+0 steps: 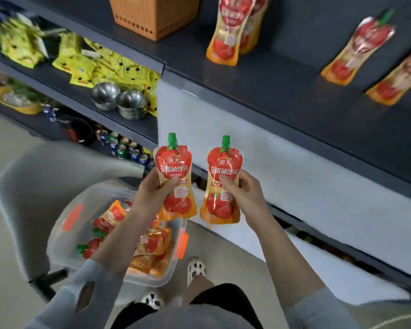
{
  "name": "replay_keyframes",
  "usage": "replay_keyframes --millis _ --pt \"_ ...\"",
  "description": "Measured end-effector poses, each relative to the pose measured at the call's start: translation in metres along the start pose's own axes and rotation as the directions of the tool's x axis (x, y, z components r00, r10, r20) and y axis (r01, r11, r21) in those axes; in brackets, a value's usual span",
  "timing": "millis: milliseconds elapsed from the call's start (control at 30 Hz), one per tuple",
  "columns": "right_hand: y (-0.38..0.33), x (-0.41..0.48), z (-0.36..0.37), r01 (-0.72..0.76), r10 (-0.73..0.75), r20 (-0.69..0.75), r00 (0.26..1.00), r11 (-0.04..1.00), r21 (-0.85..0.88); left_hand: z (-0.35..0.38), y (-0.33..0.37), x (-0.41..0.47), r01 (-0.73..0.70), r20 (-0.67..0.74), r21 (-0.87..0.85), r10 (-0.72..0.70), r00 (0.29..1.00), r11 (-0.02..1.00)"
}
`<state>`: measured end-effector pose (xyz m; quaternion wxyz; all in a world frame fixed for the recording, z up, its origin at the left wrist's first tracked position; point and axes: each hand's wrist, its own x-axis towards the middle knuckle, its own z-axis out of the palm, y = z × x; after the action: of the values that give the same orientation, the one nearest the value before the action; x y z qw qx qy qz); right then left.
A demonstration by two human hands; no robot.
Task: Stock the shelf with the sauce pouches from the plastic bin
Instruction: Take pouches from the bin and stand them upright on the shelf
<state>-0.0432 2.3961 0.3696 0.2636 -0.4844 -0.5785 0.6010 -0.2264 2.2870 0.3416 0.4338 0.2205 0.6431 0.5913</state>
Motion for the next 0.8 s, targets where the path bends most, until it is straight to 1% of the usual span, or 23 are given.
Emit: replay_keyframes --millis 133,233,333,467,533,700,800 --pt "-0.043 -0.006 -0.038 0.132 -0.131 -0.111 0.985 0.991 0.004 0.034 0.047 0.013 -0.162 0.148 0.053 0.153 0.977 0.985" --pt "-0.082 0.000 -0.068 0.235 -0.235 -0.197 0.952 0.972 -0.025 0.059 0.085 0.024 -0.251 0.193 0.046 0.238 0.952 0.967" --pt "-0.120 0.015 -0.096 0.292 -0.295 -0.251 0.922 0.955 -0.050 0.085 0.123 0.040 -0.337 0.239 0.066 0.313 0.919 0.939" --pt "-0.162 0.051 -0.128 0.358 -0.367 -0.305 0.879 0.930 -0.087 0.115 0.164 0.066 -0.400 0.238 0.049 0.378 0.894 0.915" --pt "-0.179 0.077 -0.140 0.367 -0.384 -0.314 0.868 0.923 -0.114 0.130 0.182 0.078 -0.429 0.224 0.052 0.408 0.885 0.902" --pt "-0.207 0.161 -0.167 0.362 -0.390 -0.291 0.874 0.921 -0.145 0.163 0.207 0.116 -0.449 0.165 0.034 0.438 0.884 0.893" --pt "-0.216 0.216 -0.175 0.343 -0.380 -0.279 0.882 0.923 -0.173 0.178 0.212 0.140 -0.422 0.126 0.012 0.418 0.900 0.906"
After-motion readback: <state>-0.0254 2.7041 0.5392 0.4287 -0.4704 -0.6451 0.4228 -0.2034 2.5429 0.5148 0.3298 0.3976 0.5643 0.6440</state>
